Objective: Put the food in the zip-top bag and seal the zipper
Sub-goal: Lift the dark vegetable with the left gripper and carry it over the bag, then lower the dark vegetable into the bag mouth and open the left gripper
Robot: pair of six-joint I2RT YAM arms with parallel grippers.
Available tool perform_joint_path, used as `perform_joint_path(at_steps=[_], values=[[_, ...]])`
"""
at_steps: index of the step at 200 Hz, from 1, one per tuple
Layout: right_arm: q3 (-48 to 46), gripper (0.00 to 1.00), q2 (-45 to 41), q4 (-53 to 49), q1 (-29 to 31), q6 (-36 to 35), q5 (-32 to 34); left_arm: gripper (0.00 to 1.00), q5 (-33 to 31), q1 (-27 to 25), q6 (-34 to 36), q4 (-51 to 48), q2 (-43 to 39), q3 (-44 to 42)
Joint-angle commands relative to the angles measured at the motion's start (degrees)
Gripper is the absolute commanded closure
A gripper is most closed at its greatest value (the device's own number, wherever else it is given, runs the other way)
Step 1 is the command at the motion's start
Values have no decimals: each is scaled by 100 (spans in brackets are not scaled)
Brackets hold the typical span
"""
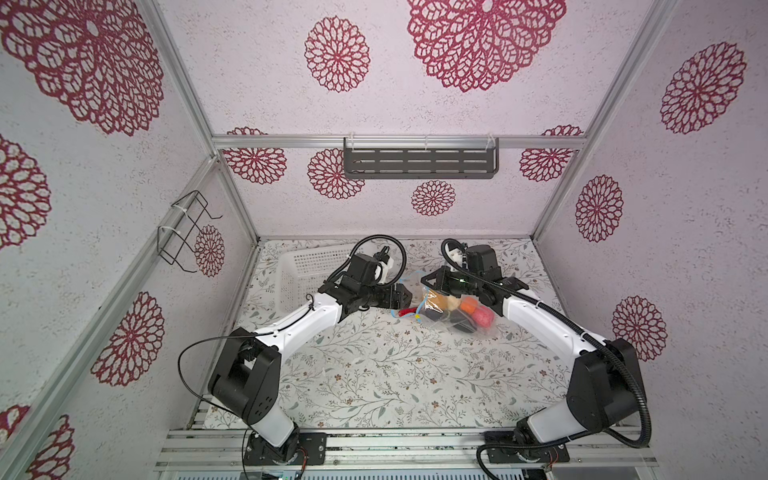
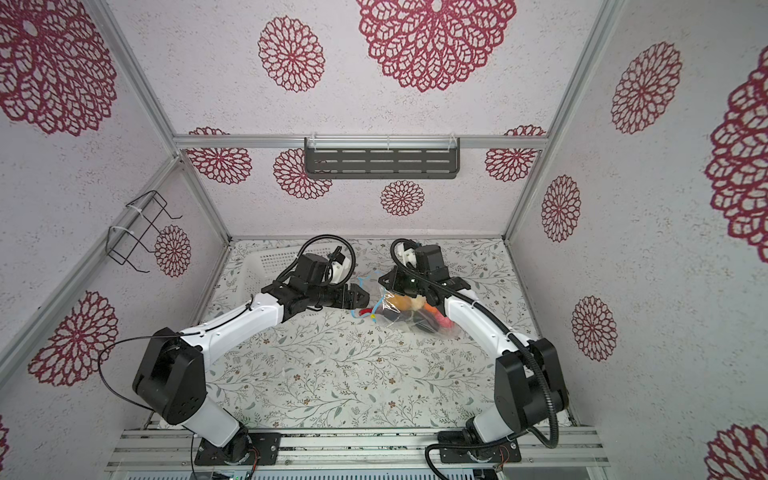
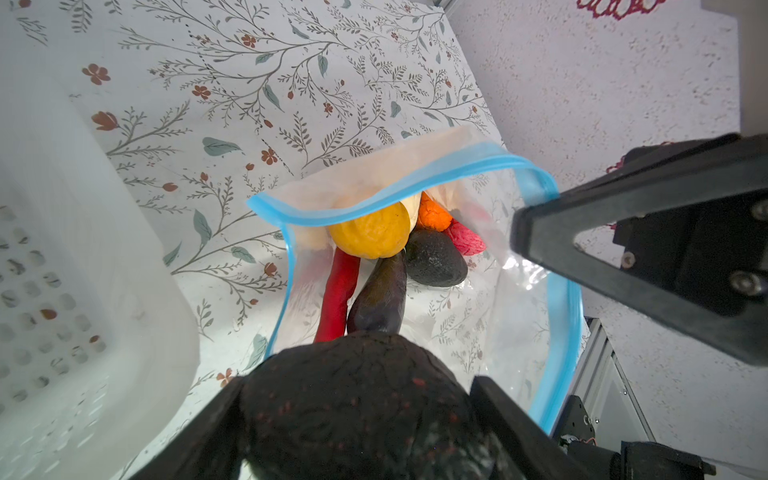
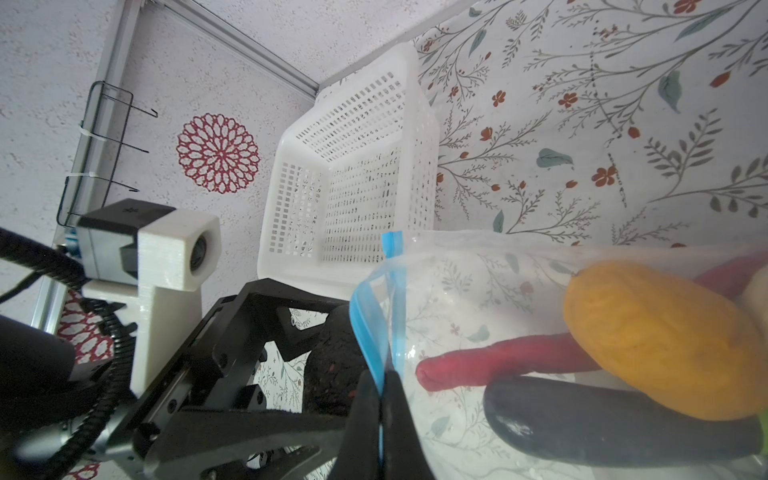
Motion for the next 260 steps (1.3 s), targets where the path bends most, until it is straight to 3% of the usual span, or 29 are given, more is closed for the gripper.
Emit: perform_joint_path(at_steps=[1, 260], values=[[102, 100, -252, 164, -25, 53, -74, 31, 113, -108, -7, 253, 84, 53], [98, 100, -294, 155, -18, 59, -62, 28, 85, -363, 183, 3, 556, 338]])
